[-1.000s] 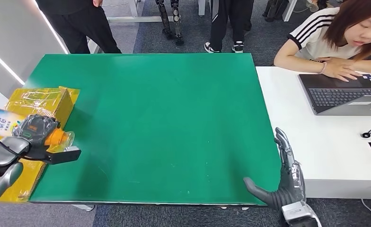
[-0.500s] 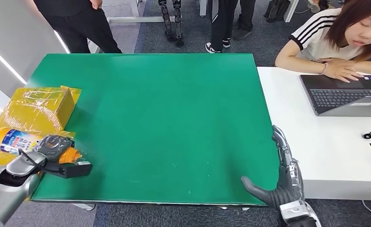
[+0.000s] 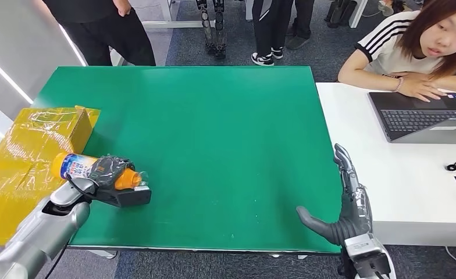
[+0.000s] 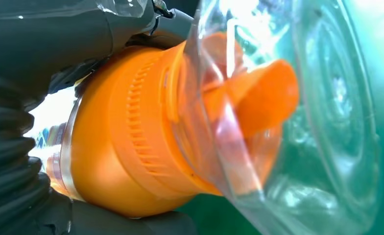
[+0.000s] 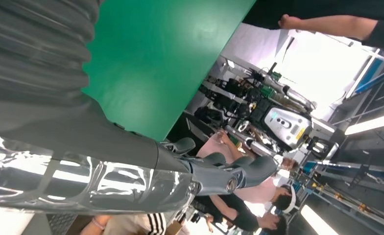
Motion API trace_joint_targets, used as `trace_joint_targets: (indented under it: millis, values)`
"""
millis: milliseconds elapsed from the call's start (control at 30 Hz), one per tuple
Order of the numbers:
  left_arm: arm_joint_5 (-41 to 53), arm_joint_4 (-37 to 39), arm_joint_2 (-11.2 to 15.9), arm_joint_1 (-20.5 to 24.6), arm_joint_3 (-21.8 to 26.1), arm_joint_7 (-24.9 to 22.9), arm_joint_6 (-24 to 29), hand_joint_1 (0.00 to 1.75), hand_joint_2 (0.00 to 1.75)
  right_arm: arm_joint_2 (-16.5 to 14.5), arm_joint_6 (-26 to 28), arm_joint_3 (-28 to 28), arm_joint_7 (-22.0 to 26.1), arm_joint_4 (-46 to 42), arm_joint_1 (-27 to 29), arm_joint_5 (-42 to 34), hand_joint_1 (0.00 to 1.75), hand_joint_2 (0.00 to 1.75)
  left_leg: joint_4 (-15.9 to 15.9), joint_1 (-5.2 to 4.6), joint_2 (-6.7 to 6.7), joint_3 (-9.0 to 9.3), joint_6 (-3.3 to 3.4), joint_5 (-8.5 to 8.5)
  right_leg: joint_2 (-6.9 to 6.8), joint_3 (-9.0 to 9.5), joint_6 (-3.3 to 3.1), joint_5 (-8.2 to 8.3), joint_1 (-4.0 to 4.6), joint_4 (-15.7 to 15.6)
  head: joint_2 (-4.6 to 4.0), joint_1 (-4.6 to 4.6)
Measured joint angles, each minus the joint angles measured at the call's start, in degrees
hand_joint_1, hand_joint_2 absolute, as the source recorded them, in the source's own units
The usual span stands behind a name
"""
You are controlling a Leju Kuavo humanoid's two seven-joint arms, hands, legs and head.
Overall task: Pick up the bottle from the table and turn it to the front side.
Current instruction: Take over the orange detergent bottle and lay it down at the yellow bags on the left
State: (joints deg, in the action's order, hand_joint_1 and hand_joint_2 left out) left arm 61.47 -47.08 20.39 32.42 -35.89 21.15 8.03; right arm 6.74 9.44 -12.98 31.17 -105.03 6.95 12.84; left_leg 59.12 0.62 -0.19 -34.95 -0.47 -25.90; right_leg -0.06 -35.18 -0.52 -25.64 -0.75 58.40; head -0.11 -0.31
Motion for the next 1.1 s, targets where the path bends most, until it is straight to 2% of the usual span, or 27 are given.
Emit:
trace_joint_targets:
  millis: [100, 133, 300, 667, 833, 1100]
  values:
    - [-1.9, 0.0, -0.8, 0.5, 0.0, 0.0, -1.2, 0.18, 1.75, 0.7, 0.2, -0.3, 0.0, 0.3, -0.2, -0.3, 0.0, 1.75, 0.0, 0.0, 0.02, 0.0, 0.0, -0.01, 0.03, -0.02, 0.0, -0.01, 0.0, 0.0, 0.0, -0.01]
    - [-2.4, 0.1, -1.0, 0.7, 0.0, -0.1, -1.9, 0.0, 1.75, 0.8, 0.3, -0.4, 0.0, 0.4, -0.2, -0.4, 0.0, 1.75, 0.0, 0.0, 0.02, -0.01, 0.0, -0.01, 0.03, -0.03, 0.0, -0.01, 0.0, 0.0, 0.0, -0.01]
    - [-3.0, 1.7, -2.4, 2.0, 0.0, -2.1, -4.1, 0.0, 1.75, 1.4, 0.8, -0.8, -0.2, 0.9, -0.7, -0.6, 0.0, 1.75, 0.0, 0.01, 0.02, -0.01, 0.0, -0.01, 0.03, -0.03, 0.0, -0.01, 0.01, 0.0, 0.0, -0.01]
    - [-2.3, 5.9, -4.0, 4.2, 0.0, -3.6, -2.7, 0.0, 1.75, 1.9, 1.0, -1.7, -0.5, 1.9, -1.5, -0.7, 0.0, 1.75, 0.0, 0.0, 0.02, 0.0, 0.0, 0.0, 0.02, -0.01, 0.0, -0.01, 0.01, 0.0, 0.0, 0.0]
    - [-3.3, 6.8, -4.6, 3.6, 0.2, -5.0, 1.6, 0.0, 1.75, 2.0, 1.5, -1.7, -0.4, 2.2, -0.7, -0.7, 0.0, 1.75, 0.0, 0.0, 0.01, -0.01, 0.0, 0.0, 0.02, -0.01, 0.0, -0.01, 0.01, 0.0, 0.0, -0.01]
    - [-15.4, 5.1, -9.0, -0.8, 4.7, 0.9, 13.0, 0.0, 1.75, 2.1, 1.8, -1.8, -0.6, 3.2, -0.5, -1.8, 0.0, 1.75, 0.0, -0.01, 0.07, -0.02, 0.01, -0.02, 0.08, -0.02, 0.01, -0.01, 0.0, 0.0, 0.0, -0.02]
